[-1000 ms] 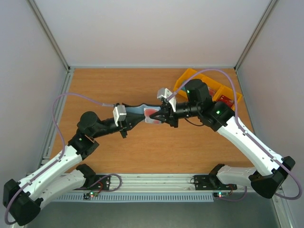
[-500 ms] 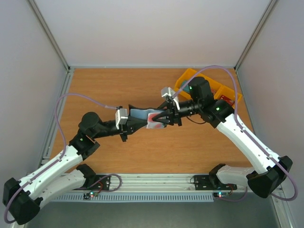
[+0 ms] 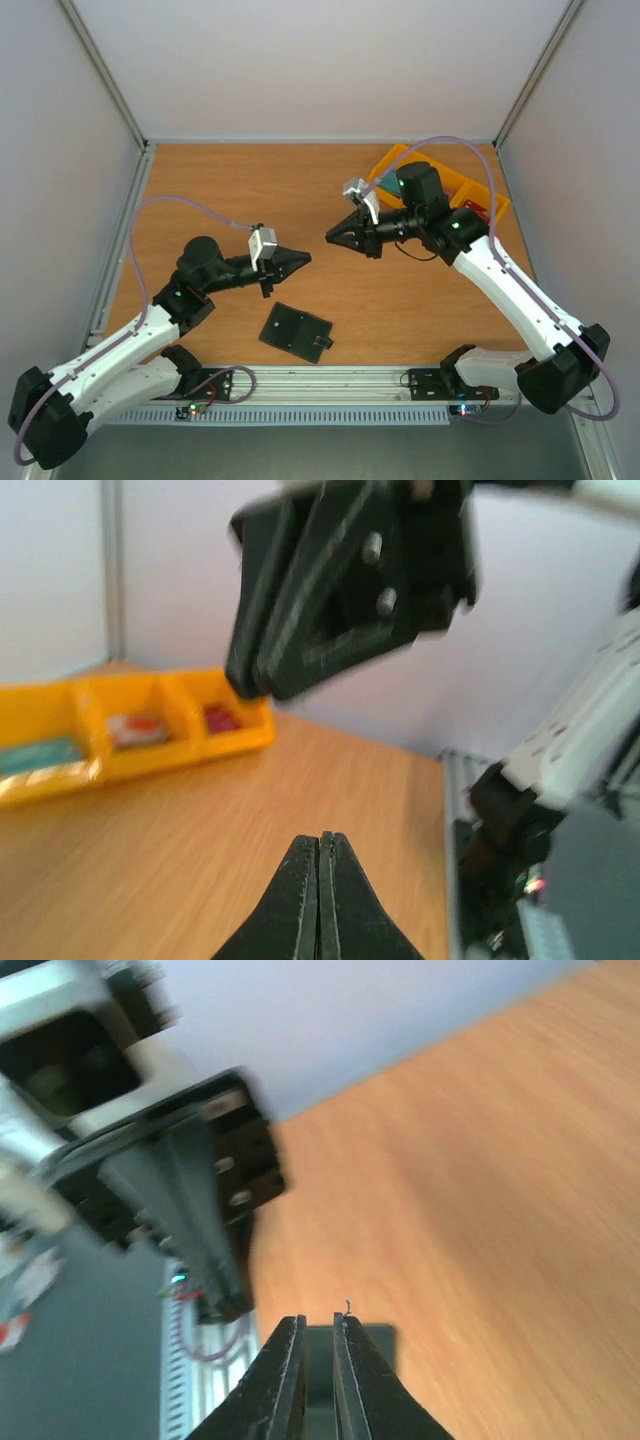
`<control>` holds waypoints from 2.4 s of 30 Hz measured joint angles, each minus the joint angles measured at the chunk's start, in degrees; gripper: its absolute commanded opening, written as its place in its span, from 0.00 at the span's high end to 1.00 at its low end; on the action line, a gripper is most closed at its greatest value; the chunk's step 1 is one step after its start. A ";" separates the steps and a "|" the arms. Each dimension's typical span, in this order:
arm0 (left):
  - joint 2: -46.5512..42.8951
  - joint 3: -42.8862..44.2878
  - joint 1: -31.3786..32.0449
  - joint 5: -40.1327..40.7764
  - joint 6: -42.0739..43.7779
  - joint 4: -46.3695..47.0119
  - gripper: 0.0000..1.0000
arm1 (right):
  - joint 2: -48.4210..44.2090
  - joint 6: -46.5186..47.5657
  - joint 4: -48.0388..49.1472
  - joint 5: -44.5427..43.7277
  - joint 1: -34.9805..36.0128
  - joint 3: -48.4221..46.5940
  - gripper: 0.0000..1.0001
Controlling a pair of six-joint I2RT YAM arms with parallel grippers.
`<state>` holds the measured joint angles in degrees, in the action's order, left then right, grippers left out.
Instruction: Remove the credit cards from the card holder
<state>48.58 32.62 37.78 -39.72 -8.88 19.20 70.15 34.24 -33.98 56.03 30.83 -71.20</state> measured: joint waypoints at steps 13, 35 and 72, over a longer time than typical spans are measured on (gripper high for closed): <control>1.51 -2.38 -4.20 2.73 45.72 -44.65 0.02 | 7.43 -16.83 -11.23 -37.33 7.56 9.92 0.60; 15.67 -11.08 19.47 15.78 81.33 -35.08 0.01 | 31.23 -32.37 -7.13 -25.70 11.04 11.47 0.41; 20.13 -11.39 17.14 31.01 89.90 -21.20 0.31 | 37.11 -32.15 -9.77 -18.01 12.50 7.91 0.41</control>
<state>68.71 21.23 54.92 -8.71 81.01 -2.00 107.26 2.09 -43.75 38.02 43.33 -63.29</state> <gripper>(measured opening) 0.760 0.589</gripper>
